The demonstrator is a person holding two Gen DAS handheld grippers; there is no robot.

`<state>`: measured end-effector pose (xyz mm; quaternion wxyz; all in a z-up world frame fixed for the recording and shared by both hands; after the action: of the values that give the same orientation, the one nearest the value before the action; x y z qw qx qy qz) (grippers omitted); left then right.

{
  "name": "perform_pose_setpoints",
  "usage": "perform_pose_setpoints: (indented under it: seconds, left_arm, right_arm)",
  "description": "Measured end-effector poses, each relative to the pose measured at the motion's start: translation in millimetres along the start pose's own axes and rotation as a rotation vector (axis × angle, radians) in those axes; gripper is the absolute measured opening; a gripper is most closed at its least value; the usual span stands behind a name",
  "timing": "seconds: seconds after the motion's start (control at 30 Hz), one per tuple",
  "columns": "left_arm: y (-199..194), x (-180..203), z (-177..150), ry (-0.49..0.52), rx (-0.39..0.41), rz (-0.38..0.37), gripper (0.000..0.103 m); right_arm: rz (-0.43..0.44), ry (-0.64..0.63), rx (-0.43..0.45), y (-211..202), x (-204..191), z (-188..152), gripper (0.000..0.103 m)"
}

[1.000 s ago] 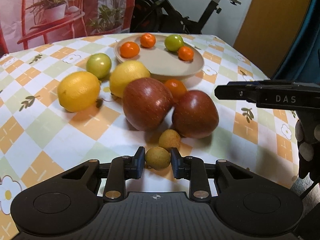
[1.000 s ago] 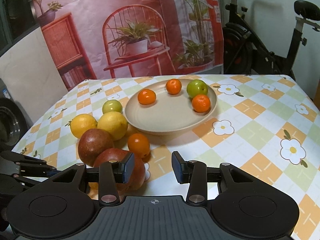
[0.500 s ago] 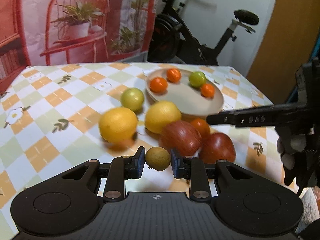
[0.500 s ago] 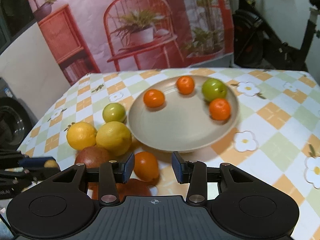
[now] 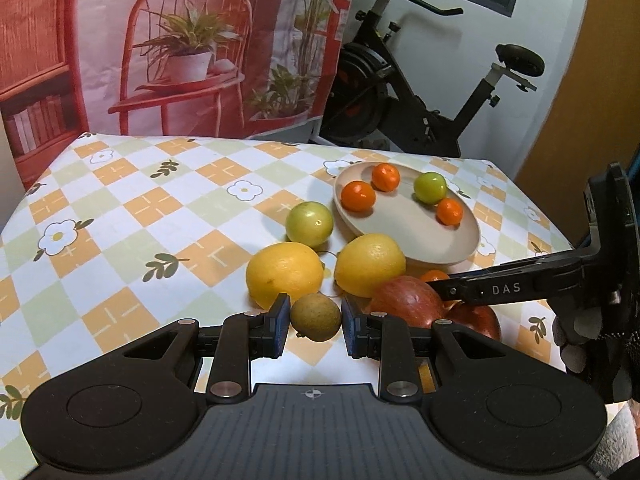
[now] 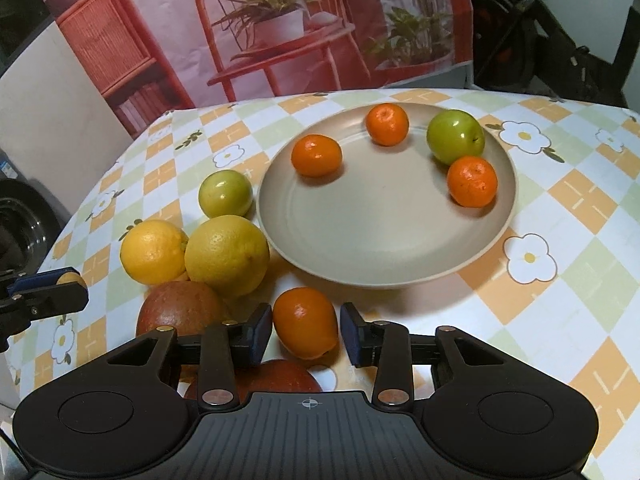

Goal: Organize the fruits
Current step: 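Close the right gripper on a tangerine while the left gripper lifts the brown fruit, then carry the tangerine and brown fruit over the beige plate with both grippers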

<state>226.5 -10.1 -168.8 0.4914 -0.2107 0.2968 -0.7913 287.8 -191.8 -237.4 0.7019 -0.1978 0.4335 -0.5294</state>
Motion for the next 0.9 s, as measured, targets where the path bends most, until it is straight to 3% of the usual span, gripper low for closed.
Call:
perform_pose_setpoints:
  seconds: [0.47, 0.73, 0.9]
  left_arm:
    - [-4.0, 0.0, 18.1, 0.030, 0.023, 0.012, 0.029]
    - [-5.2, 11.1, 70.8, 0.125, 0.096, 0.016, 0.029]
    - [18.1, 28.1, 103.9, 0.168, 0.101, -0.012, 0.029]
  right_arm:
    - [0.039, 0.055, 0.062, -27.3, 11.9, 9.7, 0.032]
    - [0.003, 0.015, 0.158, -53.8, 27.6, 53.4, 0.032]
    - [-0.026, 0.000, 0.182, -53.5, 44.7, 77.0, 0.032]
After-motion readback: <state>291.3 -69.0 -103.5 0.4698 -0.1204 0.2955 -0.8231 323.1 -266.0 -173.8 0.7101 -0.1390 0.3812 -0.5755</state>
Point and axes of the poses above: each gripper's, at about its wrist camera, not at the fingertips, and y roughly the way its jaws point, x to its right, z to its top, the point moved 8 cm from there along y, roughly the way its jaws point, and after that the axes turned 8 degrees about y, right-handed, at the moved point
